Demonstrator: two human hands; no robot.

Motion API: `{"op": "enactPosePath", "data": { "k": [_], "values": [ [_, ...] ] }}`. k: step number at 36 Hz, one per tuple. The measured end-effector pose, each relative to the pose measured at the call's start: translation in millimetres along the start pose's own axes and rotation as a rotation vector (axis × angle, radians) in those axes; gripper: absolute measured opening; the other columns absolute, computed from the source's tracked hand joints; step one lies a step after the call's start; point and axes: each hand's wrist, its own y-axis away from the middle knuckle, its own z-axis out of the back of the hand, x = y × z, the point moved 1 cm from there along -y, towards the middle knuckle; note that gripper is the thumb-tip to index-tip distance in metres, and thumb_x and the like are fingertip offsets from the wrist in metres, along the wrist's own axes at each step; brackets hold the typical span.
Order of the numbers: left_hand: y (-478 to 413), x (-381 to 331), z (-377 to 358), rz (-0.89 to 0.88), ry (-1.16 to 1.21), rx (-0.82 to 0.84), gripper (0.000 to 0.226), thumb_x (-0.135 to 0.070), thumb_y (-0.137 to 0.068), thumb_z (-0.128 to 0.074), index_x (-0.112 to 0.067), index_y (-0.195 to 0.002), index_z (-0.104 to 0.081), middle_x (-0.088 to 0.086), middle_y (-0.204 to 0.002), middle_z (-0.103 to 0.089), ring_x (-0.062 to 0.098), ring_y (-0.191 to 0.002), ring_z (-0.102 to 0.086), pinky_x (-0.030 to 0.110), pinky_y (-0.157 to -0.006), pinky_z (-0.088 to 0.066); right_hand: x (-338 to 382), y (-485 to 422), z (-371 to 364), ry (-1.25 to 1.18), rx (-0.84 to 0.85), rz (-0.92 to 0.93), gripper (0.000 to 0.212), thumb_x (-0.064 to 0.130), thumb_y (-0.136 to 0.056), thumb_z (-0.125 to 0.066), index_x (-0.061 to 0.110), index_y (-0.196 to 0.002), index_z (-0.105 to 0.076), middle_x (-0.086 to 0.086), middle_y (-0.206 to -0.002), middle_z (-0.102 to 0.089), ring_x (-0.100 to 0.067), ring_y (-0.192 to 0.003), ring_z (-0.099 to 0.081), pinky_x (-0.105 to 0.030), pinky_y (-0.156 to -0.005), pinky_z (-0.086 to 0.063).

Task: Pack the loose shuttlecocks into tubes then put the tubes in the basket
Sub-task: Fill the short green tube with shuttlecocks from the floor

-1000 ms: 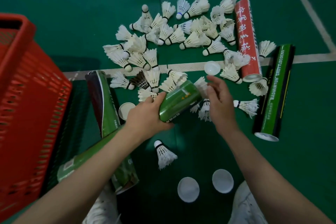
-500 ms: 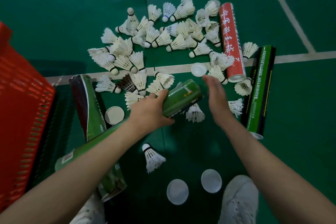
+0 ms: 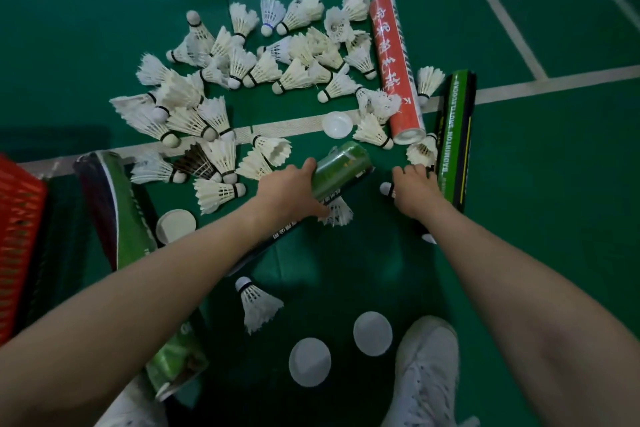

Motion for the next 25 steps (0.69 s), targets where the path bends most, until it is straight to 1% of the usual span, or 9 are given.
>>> {"op": "enactPosePath", "data": {
  "k": [4, 7, 9, 11, 14, 15, 17, 20, 25],
  "values": [
    [1, -1, 1, 0.015, -0.005, -0.006, 0.091, -0.065, -0.069, -0.068, -0.024, -0.139, -0.027, 0.003, -0.094, -0.054, 0.022, -0.078, -0.057, 0.03, -0.061, -0.044, -2, 0, -4, -0.085, -0.103, -0.029, 0.03, 0.024, -0.095, -0.048, 0.007, -0.12, -0.048, -0.016, -0.126, -0.049, -0.035, -0.119, -0.044, -0.043, -0.098, -0.034],
    [6, 1, 1, 0.026, -0.01, 0.002, 0.094, -0.067, -0.068, -0.068, -0.024, -0.139, -0.026, 0.002, -0.092, -0.051, 0.022, -0.076, -0.055, 0.029, -0.059, -0.042, -3, 5, -12, -0.082, -0.032, 0.019, 0.037, 0.01, -0.09, -0.052, 0.007, -0.125, -0.044, -0.017, -0.127, -0.045, -0.035, -0.118, -0.042, -0.041, -0.094, -0.038],
    [9, 4, 0, 0.031, 0.011, 0.008, 0.093, -0.067, -0.067, -0.069, -0.024, -0.139, -0.026, 0.003, -0.095, -0.052, 0.023, -0.078, -0.055, 0.03, -0.061, -0.043, -5, 9, -17, -0.144, 0.003, -0.013, 0.038, 0.003, -0.088, -0.052, 0.004, -0.125, -0.043, -0.019, -0.126, -0.046, -0.037, -0.116, -0.045, -0.04, -0.09, -0.041],
    [15, 8, 0, 0.042, 0.043, 0.005, 0.092, -0.066, -0.067, -0.069, -0.026, -0.138, -0.026, 0.004, -0.099, -0.054, 0.024, -0.08, -0.055, 0.03, -0.062, -0.043, -4, 9, -17, -0.335, -0.082, -0.104, 0.037, 0.002, -0.087, -0.056, 0.0, -0.122, -0.044, -0.022, -0.122, -0.051, -0.039, -0.109, -0.05, -0.039, -0.083, -0.042],
    [24, 16, 0, 0.058, 0.1, -0.011, 0.091, -0.064, -0.067, -0.07, -0.029, -0.139, -0.027, 0.003, -0.104, -0.056, 0.024, -0.086, -0.057, 0.03, -0.066, -0.046, 6, 13, 2, -0.92, -0.224, -0.293, 0.049, 0.012, -0.083, -0.068, 0.003, -0.122, -0.04, -0.015, -0.108, -0.055, -0.032, -0.095, -0.056, -0.039, -0.077, -0.046],
    [27, 19, 0, 0.065, 0.113, -0.017, 0.093, -0.064, -0.067, -0.071, -0.029, -0.14, -0.026, 0.003, -0.107, -0.056, 0.025, -0.089, -0.058, 0.031, -0.068, -0.047, 12, 15, 11, -1.138, -0.23, -0.321, 0.048, 0.017, -0.082, -0.07, 0.007, -0.119, -0.042, -0.011, -0.106, -0.055, -0.028, -0.093, -0.056, -0.039, -0.078, -0.048],
    [33, 27, 2, 0.08, 0.124, -0.027, 0.096, -0.065, -0.066, -0.071, -0.03, -0.142, -0.023, 0.004, -0.112, -0.056, 0.027, -0.093, -0.057, 0.033, -0.072, -0.05, 27, 22, 27, -1.447, -0.205, -0.329, 0.033, 0.022, -0.08, -0.068, 0.018, -0.106, -0.049, -0.005, -0.101, -0.058, -0.021, -0.088, -0.057, -0.037, -0.078, -0.048],
    [43, 39, 5, 0.114, 0.136, -0.037, 0.099, -0.065, -0.066, -0.07, -0.031, -0.144, -0.02, 0.005, -0.115, -0.054, 0.029, -0.099, -0.056, 0.036, -0.075, -0.05, 43, 30, 39, -1.615, -0.214, -0.277, 0.015, 0.019, -0.08, -0.063, 0.026, -0.089, -0.053, 0.001, -0.088, -0.058, -0.016, -0.079, -0.053, -0.034, -0.072, -0.044],
    [58, 62, 12, 0.121, 0.142, -0.075, 0.095, -0.065, -0.065, -0.07, -0.033, -0.141, -0.023, 0.004, -0.119, -0.053, 0.029, -0.1, -0.057, 0.035, -0.076, -0.048, 57, 37, 46, -1.665, -0.067, -0.152, 0.018, 0.013, -0.088, -0.056, 0.013, -0.105, -0.05, -0.004, -0.101, -0.055, -0.017, -0.09, -0.053, -0.036, -0.078, -0.048]
  ]
}}
